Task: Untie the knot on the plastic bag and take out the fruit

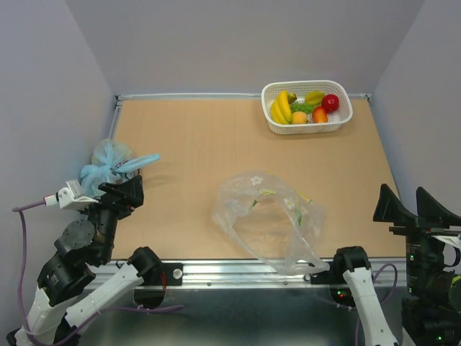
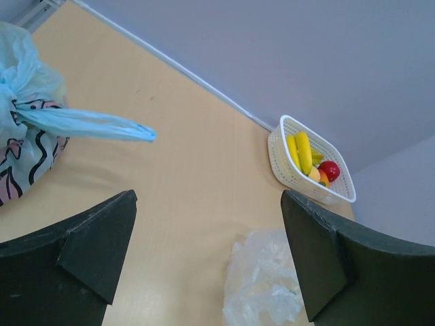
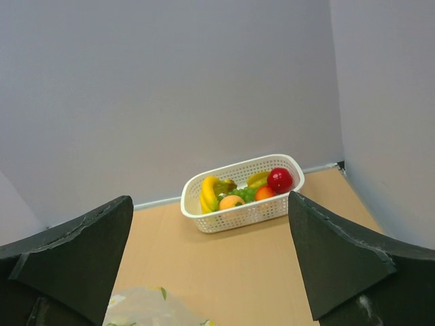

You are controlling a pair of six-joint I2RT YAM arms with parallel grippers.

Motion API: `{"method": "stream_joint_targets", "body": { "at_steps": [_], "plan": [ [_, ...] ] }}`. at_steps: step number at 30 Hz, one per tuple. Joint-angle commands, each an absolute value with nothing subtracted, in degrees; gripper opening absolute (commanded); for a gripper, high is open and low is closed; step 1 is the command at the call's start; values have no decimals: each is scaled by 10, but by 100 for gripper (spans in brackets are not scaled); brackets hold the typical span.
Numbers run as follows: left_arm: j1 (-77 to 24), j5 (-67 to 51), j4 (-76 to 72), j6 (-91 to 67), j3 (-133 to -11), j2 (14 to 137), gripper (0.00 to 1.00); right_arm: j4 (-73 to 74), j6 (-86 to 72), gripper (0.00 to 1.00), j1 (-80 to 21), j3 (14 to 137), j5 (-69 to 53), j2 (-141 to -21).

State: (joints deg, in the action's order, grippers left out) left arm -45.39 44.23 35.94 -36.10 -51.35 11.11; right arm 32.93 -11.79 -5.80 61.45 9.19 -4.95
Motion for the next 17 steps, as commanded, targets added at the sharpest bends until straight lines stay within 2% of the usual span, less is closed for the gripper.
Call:
{"method": "stream_joint_targets", "body": {
  "at_steps": [1,17],
  "plan": [
    [-455,462,367,-377,-529,101,99,371,-112,100,-62,640,75,-50],
    [-455,472,397,-416,-532,80,99,400,-107,100,-62,648,50,-45]
  ]
}}
